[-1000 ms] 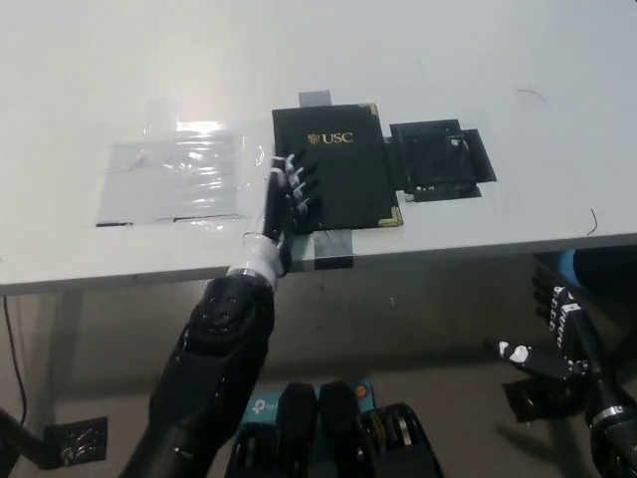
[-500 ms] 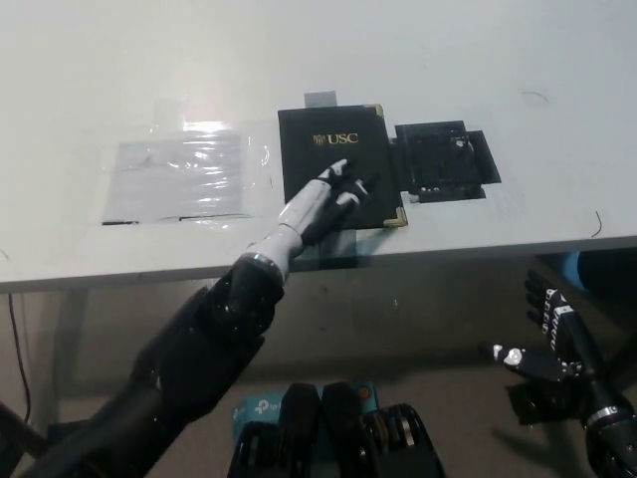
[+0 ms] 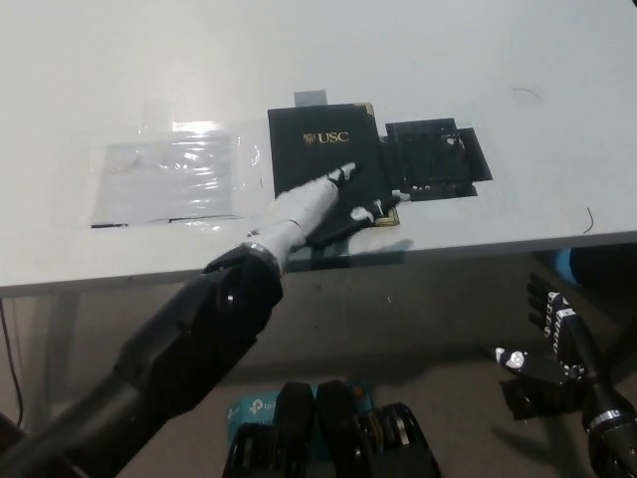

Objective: The robot uses its left hand to push the cover of the diary kept in the middle of the desk towards the right to close it

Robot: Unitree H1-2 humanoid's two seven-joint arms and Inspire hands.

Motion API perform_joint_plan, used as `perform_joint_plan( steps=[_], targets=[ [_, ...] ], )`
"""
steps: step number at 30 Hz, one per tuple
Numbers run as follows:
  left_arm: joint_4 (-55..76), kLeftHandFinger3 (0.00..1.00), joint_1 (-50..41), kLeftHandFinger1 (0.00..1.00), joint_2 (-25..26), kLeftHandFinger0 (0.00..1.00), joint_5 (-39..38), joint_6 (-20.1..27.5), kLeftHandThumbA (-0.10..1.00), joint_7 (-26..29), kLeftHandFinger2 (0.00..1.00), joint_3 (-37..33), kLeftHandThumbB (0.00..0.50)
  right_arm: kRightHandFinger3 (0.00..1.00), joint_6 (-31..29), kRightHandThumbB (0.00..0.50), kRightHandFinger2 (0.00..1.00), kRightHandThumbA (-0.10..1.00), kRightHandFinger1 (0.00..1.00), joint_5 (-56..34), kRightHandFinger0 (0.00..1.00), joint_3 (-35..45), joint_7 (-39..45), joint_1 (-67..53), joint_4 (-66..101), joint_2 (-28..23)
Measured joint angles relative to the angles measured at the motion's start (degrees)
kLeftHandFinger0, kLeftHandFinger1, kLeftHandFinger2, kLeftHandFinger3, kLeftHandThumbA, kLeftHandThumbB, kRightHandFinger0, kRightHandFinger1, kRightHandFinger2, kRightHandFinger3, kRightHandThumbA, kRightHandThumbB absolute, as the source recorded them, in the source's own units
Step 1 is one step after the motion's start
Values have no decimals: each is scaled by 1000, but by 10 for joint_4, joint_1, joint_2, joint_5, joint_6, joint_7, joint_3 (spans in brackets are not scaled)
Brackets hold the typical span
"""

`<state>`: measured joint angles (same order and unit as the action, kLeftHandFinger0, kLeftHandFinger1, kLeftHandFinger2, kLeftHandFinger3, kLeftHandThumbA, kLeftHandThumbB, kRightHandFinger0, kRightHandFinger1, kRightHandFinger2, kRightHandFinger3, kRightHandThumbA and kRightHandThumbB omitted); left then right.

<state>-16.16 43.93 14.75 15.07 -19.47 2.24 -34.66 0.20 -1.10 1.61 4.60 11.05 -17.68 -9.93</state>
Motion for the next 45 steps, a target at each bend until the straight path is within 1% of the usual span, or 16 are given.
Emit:
perform_joint_plan(
  steps=[1,3,4,5,8,9,10,12,14,16,20,23,25,27,32,45],
  targets=[
    [20,1000,-7,1000,0,1000,-2,-3,1000,-1,1000,22,341,1000,0,500,1000,1000,1000,0,964,0,0,-1,0,0],
    [72,1000,-24,1000,-1,1000,-14,-8,1000,-6,1000,79,309,1000,0,500,1000,1000,1000,0,961,1,0,-3,0,0],
    [94,1000,-31,1000,-3,1000,-22,-8,1000,-8,1000,105,260,1000,0,500,1000,1000,1000,0,961,1,0,-4,0,0],
    [116,1000,-36,1000,-6,1000,-30,-9,1000,-8,1000,130,277,1000,0,500,1000,1000,1000,0,965,2,0,-5,0,0],
    [188,1000,-50,1000,-20,1000,-60,-9,1000,-8,1000,201,404,1000,0,500,1000,1000,1000,0,965,2,0,-6,-1,0],
    [208,1000,-52,1000,-26,1000,-70,-10,1000,-8,1000,220,405,1000,0,500,1000,1000,1000,0,964,2,0,-6,-1,0],
    [230,1000,-53,1000,-32,1000,-80,-12,1000,-8,1000,239,443,1000,0,500,1000,1000,1000,0,971,2,0,-6,-1,0],
    [280,1000,-53,1000,-46,1000,-101,-16,1000,-8,1000,277,373,1000,0,500,1000,1000,1000,0,997,2,0,-6,-2,0],
    [329,1000,-55,1000,-54,1000,-117,-23,1000,-7,1000,301,396,1000,0,500,1000,1000,1000,0,1000,2,0,-6,-3,0],
    [373,1000,-63,1000,-63,1000,-133,-28,1000,-6,1000,320,346,1000,1,500,1000,1000,1000,0,1000,3,0,-6,-3,0],
    [474,1000,-104,1000,-86,1000,-168,-38,1000,-5,1000,360,324,1000,1,500,1000,1000,1000,-1,1000,6,0,-6,-3,0],
    [555,1000,-167,1000,-99,1000,-203,-43,1000,-5,1000,404,269,1000,0,500,1000,1000,1000,-1,1000,10,0,-6,-3,0],
    [587,1000,-227,1000,-101,1000,-227,-42,1000,-6,1000,435,258,1000,0,500,1000,1000,1000,-1,1000,16,0,-6,-3,-2],
    [591,1000,-283,1000,-101,1000,-246,-41,1000,-6,1000,459,205,1000,0,500,1000,1000,1000,-1,1000,20,0,-6,-3,-5],
    [558,1000,-422,1000,-97,1000,-287,-20,1000,-11,1000,506,198,1000,0,500,1000,1000,1000,-1,1000,25,0,-6,-3,-6],
    [439,1000,-514,1000,-49,1000,-322,52,1000,-53,1000,521,215,1000,-2,500,1000,1000,1000,-1,1000,26,-4,0,-9,5]
  ],
)
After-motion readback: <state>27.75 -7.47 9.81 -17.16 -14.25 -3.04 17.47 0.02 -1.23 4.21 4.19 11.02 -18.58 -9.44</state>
